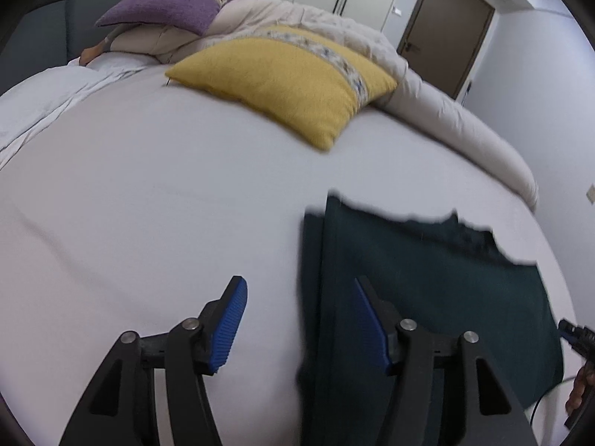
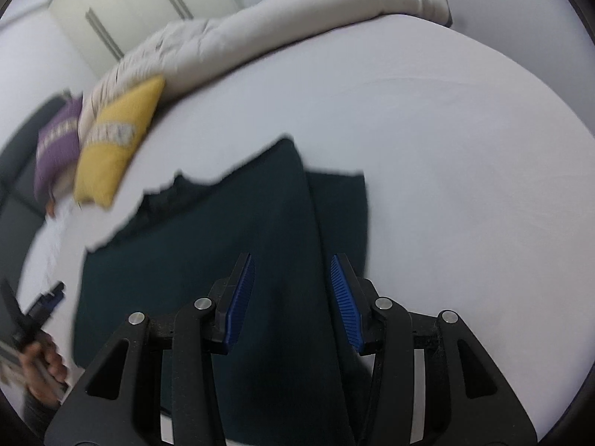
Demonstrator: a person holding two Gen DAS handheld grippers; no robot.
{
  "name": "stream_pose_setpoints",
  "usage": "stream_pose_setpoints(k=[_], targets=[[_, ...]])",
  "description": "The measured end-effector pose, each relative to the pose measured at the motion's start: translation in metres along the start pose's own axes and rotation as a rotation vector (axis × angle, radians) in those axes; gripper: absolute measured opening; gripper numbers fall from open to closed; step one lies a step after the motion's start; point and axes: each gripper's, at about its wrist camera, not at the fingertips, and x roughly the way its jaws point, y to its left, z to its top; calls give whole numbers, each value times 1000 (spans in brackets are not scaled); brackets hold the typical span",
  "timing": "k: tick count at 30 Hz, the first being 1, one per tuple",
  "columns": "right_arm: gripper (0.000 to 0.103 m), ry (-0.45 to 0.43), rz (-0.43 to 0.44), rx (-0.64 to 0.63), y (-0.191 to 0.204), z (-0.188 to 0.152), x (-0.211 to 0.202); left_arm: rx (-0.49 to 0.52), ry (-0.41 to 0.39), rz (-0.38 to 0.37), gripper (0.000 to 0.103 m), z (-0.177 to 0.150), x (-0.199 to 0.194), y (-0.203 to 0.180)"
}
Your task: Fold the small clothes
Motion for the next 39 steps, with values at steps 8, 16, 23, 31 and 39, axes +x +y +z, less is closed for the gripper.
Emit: stream_pose_setpoints(k=[8, 16, 23, 31, 39], targets=[[39, 11, -24, -45, 1, -56, -20, 5, 56, -17, 43, -36, -1, 2], [30, 11, -34, -57, -10, -74, -40, 85, 39, 43, 40, -50, -10, -15], [5, 30, -13, -5, -26, -78, -38, 108, 63, 19, 14, -55, -5, -19], [4, -23, 57, 110, -40, -87, -65, 108, 58, 8, 10, -48, -9, -18], [4, 1, 70, 181, -63, -114, -57, 124, 101, -9, 10, -50, 2, -13]])
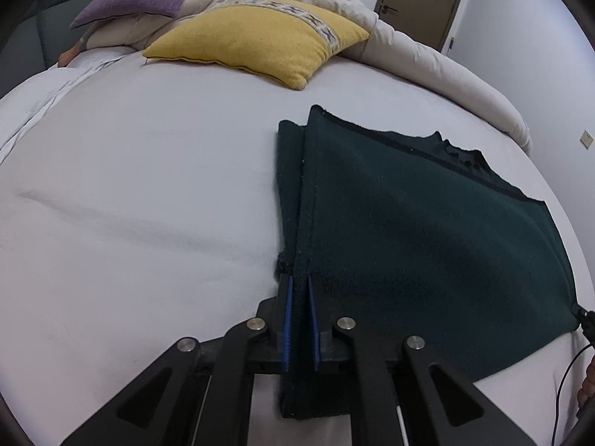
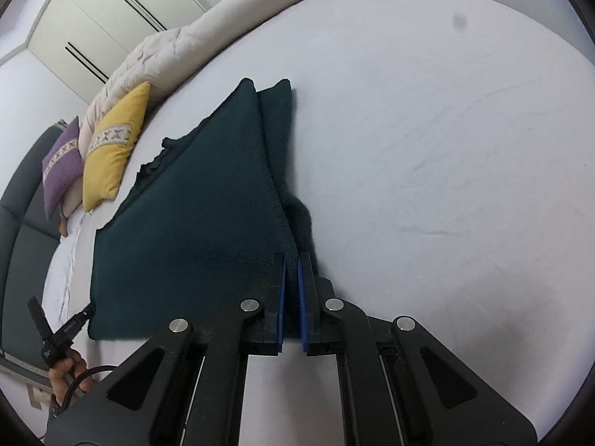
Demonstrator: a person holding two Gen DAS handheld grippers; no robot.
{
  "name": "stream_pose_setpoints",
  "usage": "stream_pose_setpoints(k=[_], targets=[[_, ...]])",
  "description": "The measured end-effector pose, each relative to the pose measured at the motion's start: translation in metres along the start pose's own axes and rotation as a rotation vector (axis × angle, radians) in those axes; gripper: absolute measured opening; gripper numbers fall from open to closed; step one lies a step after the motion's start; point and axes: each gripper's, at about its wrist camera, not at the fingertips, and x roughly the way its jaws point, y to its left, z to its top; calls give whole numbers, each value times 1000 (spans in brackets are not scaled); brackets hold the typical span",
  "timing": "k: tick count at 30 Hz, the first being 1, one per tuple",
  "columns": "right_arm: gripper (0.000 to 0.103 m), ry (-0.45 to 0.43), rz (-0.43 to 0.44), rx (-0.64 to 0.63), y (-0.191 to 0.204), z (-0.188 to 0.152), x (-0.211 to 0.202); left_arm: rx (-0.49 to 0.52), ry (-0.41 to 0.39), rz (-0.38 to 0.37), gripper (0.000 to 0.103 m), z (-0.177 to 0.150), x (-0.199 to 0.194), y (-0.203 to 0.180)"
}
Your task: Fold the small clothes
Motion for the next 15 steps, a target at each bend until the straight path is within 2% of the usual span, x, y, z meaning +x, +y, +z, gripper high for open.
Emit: stream_pose_setpoints(k=[8, 11, 12, 13, 14, 15], targets=[[4, 3, -14, -11, -4, -1, 2, -14, 7, -22, 10, -4, -2, 4], [8, 7, -4, 6, 0, 4, 3, -29, 10, -30, 16, -5, -6, 8], [14, 8, -15, 7, 1, 5, 1, -32, 8, -33, 18, -5, -8, 9], [30, 5, -50, 2, 3, 6, -2, -30, 7, -28, 20, -6, -11, 10], [39, -14, -100, 0, 5, 8, -9, -31, 4, -20, 24, -6, -14, 11], [47, -31, -113, 4, 6, 10, -13, -35, -6, -8, 29, -5, -18, 12]])
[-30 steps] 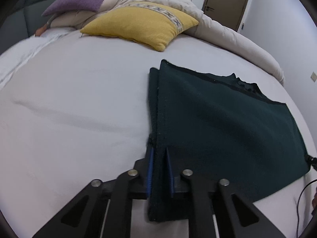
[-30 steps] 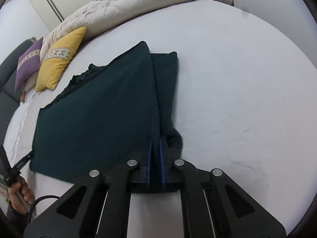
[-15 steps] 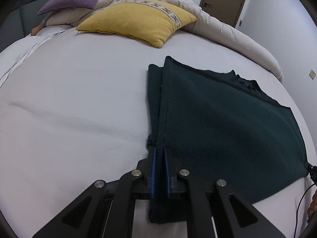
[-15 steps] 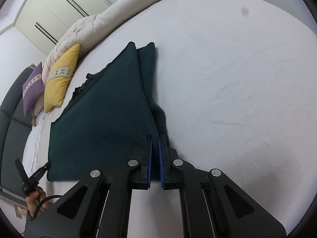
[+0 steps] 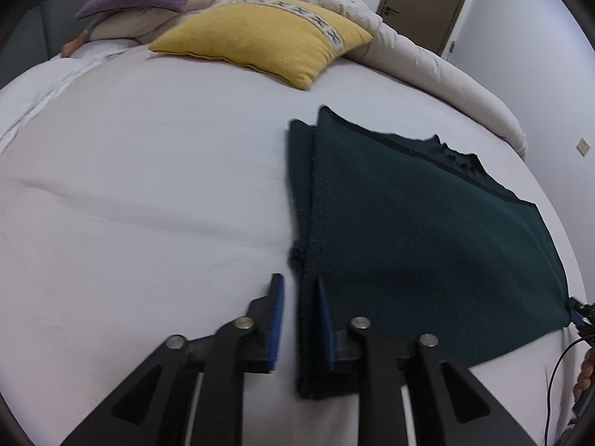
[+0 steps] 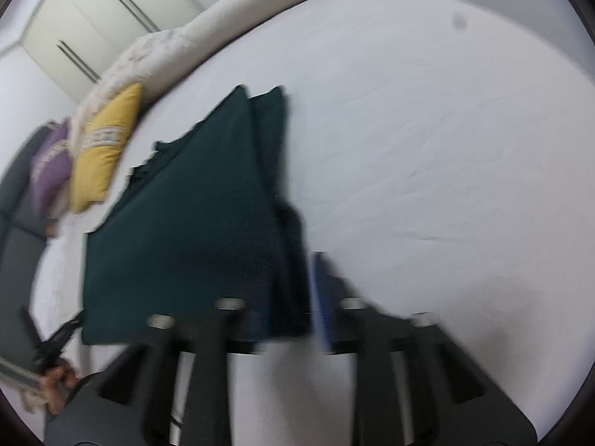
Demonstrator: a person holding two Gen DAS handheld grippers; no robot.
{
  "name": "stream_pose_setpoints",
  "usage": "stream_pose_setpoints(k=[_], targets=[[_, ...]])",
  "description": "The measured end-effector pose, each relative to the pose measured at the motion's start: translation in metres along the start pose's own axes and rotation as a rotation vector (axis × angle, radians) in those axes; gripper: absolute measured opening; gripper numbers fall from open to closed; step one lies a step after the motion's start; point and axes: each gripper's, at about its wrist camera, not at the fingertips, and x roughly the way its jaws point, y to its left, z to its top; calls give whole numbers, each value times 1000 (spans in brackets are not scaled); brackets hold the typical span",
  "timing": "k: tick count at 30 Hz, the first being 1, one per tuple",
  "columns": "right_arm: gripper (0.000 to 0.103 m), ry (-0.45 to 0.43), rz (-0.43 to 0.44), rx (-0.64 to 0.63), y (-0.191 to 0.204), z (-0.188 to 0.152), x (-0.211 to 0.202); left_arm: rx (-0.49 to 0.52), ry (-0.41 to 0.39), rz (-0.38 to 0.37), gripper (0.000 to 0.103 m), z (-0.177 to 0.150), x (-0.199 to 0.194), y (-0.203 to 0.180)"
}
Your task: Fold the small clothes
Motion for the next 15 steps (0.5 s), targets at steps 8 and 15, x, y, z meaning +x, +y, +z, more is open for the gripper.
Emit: stream_pose_setpoints(k=[8, 15], targets=[[47, -42, 153, -158, 74, 33, -8, 68, -121, 37, 34, 35, -15, -39], [47, 121, 396, -164, 154, 61, 84, 167, -103, 56, 38, 77, 56, -93]])
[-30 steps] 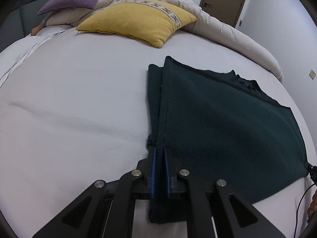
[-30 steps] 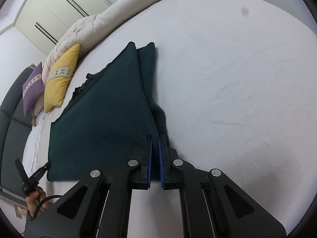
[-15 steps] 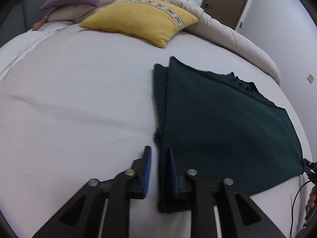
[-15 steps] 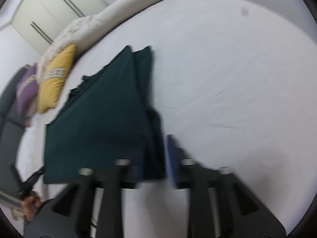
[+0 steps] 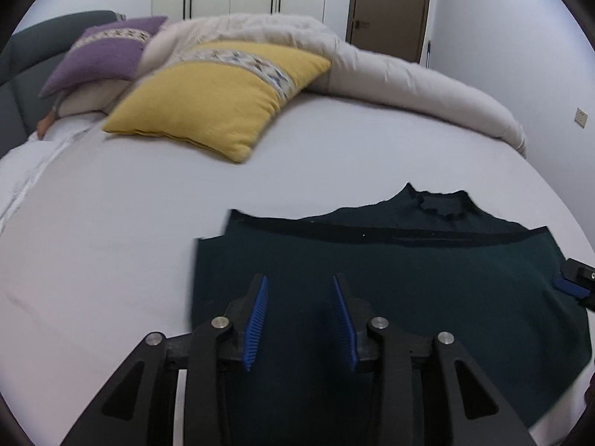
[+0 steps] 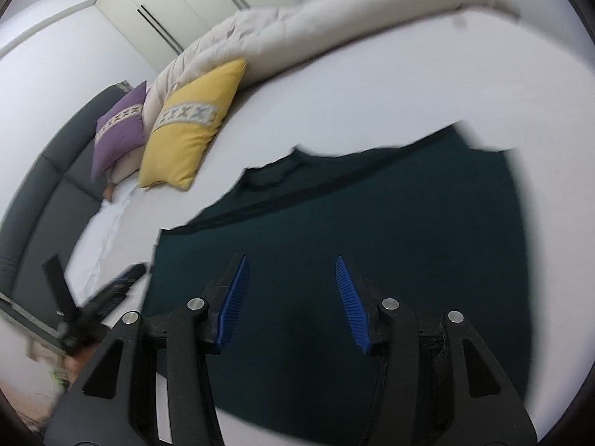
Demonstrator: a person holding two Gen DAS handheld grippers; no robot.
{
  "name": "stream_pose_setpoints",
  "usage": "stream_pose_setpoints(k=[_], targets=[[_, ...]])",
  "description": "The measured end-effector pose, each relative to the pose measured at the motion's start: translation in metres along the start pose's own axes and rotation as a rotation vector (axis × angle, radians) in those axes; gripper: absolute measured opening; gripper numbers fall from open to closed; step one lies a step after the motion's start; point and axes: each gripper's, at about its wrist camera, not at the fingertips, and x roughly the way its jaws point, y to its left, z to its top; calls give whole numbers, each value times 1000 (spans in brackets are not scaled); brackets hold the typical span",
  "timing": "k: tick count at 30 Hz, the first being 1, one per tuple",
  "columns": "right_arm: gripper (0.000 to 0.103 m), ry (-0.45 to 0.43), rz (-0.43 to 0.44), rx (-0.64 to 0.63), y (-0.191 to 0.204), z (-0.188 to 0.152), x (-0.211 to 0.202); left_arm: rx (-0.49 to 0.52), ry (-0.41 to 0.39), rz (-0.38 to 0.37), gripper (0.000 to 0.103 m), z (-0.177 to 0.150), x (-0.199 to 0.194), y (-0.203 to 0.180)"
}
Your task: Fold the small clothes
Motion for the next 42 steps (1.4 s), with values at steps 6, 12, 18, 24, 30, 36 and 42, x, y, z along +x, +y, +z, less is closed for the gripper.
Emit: stream_pose_setpoints(k=[6, 12, 18, 24, 30, 36, 42], targets=[[36, 0, 36, 163, -45, 22, 47, -50, 31, -21, 44, -7, 35, 20], [0, -156, -4, 334, -132, 34, 10, -84, 11, -69, 44, -9, 37, 32], [2, -277, -135, 418, -182, 34, -48, -117, 21, -79, 44, -11, 31, 37], [24, -257, -109, 302, -139, 5, -92, -176, 21, -27, 48, -32, -15, 51], [36, 20, 129, 35, -27, -67, -29, -22, 34, -16, 53, -71, -51, 11], [31, 96, 144, 82, -44, -84, 4, 16, 96, 10, 56, -86, -38, 11], [31, -59, 54, 223, -113, -67, -46, 13, 93, 4, 57, -88, -37, 13]])
